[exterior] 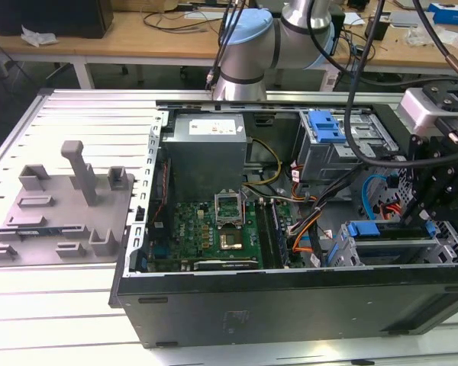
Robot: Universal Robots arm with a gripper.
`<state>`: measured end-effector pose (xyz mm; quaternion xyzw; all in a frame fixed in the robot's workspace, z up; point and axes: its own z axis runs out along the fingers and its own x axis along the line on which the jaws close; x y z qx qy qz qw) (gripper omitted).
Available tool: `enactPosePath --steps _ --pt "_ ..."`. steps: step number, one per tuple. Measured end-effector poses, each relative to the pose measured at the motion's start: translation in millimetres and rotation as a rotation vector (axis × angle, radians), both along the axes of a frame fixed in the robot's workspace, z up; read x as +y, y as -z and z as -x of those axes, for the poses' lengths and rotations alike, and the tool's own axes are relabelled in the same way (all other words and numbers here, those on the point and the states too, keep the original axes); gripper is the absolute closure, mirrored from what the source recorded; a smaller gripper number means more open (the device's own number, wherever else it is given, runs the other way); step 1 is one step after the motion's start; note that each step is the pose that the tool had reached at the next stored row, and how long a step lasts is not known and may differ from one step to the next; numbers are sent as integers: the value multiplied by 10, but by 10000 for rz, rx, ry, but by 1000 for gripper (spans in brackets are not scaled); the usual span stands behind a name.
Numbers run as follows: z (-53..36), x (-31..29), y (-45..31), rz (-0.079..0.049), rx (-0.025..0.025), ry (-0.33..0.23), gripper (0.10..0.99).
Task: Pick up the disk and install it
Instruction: 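Insert the first disk wire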
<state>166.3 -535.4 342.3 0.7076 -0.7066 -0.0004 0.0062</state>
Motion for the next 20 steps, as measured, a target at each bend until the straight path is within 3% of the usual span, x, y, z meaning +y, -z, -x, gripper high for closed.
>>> enactPosePath --steps 20 --pt "0 0 -32 -1 0 35 918"
